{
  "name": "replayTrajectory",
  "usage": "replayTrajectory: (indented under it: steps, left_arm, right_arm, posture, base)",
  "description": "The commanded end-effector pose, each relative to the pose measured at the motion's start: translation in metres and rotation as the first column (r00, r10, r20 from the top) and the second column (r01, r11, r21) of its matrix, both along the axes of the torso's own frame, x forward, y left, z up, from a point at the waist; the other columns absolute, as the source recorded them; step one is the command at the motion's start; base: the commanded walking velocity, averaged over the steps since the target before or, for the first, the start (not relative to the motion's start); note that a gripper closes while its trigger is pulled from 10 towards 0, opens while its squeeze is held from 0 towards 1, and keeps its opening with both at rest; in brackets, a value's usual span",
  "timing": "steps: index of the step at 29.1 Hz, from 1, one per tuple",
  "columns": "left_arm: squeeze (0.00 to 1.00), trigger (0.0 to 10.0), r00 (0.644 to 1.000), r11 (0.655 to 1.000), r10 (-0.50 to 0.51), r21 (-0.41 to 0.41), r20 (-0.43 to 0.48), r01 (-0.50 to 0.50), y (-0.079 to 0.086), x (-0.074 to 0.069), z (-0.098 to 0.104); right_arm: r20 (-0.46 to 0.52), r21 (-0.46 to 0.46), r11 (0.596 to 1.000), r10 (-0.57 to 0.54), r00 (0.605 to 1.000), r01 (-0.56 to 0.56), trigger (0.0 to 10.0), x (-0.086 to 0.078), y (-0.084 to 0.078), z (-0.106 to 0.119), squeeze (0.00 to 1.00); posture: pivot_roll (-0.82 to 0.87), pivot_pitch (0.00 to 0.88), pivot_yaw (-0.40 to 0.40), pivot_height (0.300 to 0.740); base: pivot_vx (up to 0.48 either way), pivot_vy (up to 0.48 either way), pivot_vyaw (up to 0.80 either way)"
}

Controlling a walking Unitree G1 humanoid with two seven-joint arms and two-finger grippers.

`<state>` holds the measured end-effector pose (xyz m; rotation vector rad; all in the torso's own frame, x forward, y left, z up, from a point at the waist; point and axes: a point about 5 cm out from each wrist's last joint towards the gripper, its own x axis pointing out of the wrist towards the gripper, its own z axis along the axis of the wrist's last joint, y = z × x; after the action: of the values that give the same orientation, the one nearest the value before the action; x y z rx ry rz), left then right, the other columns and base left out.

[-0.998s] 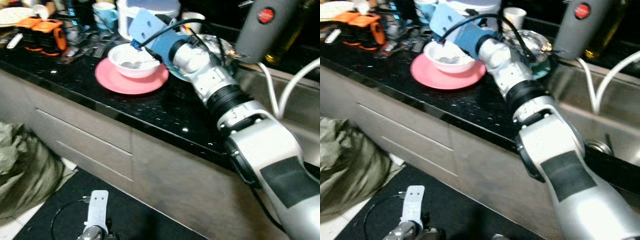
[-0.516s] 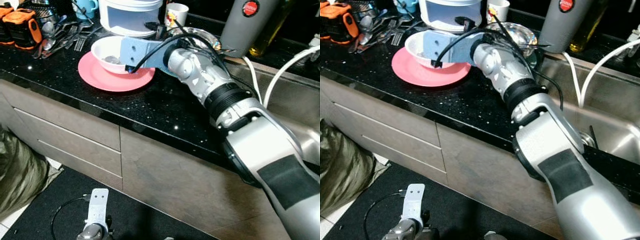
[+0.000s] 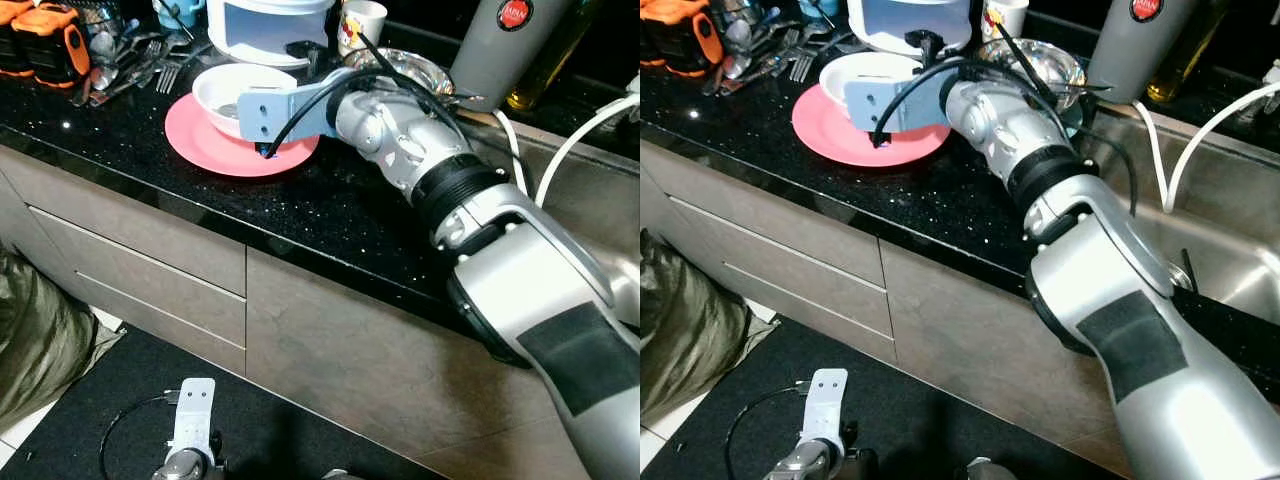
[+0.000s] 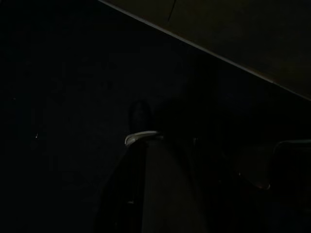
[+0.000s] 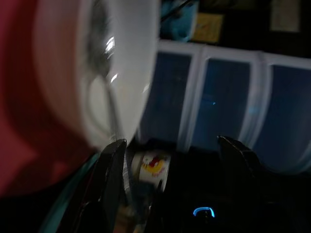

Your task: Kitchen organization

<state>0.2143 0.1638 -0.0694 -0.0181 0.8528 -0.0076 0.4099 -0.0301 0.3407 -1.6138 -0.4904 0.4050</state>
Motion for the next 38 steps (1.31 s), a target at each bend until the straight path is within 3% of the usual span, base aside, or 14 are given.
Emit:
replayTrajectory:
  steps: [1, 7, 16, 32, 35, 38]
  left_arm:
    - [0.0, 10.0, 1.0, 1.0, -0.001, -0.008, -0.029, 0.001, -0.003, -0.01, -0.006]
    - [0.0, 10.0, 1.0, 1.0, 0.0, -0.01, -0.027, 0.0, -0.005, -0.011, -0.007]
    - [0.0, 10.0, 1.0, 1.0, 0.002, -0.013, -0.029, -0.002, -0.005, -0.014, -0.008]
    - [0.0, 10.0, 1.0, 1.0, 0.0, -0.011, -0.027, -0.001, -0.005, -0.013, -0.007]
    - [0.0, 10.0, 1.0, 1.0, -0.001, -0.01, -0.026, 0.0, -0.005, -0.012, -0.007]
    - [0.0, 10.0, 1.0, 1.0, 0.0, -0.011, -0.025, 0.0, -0.005, -0.012, -0.007]
  right_arm:
    - [0.005, -0.017, 0.999, -0.032, 0.999, 0.032, 10.0, 0.003, -0.007, -0.001, 0.0]
    - [-0.011, -0.07, 0.994, -0.081, 0.997, 0.08, 10.0, 0.006, -0.013, -0.015, 0.0]
    - [0.003, -0.074, 0.988, -0.133, 0.991, 0.132, 10.0, 0.01, -0.029, -0.008, 0.0]
    - [0.014, 0.031, 0.994, -0.102, 0.995, 0.102, 10.0, 0.006, -0.029, 0.017, 0.0]
    - [-0.007, 0.062, 0.994, -0.094, 0.996, 0.094, 10.0, 0.006, -0.031, 0.021, 0.0]
    - [-0.099, 0.155, 0.987, -0.033, 0.995, 0.048, 10.0, 0.003, -0.033, 0.029, 0.0]
  posture:
    - [0.08, 0.208, -0.129, 0.74]
    - [0.08, 0.222, -0.134, 0.74]
    - [0.07, 0.235, -0.133, 0.74]
    - [0.07, 0.231, -0.135, 0.74]
    - [0.07, 0.229, -0.134, 0.74]
    - [0.07, 0.226, -0.133, 0.74]
  base:
    - [0.0, 0.0, 0.0]
    - [0.0, 0.0, 0.0]
    - [0.0, 0.0, 0.0]
    - [0.0, 0.0, 0.0]
    - [0.0, 0.0, 0.0]
    - [0.0, 0.0, 0.0]
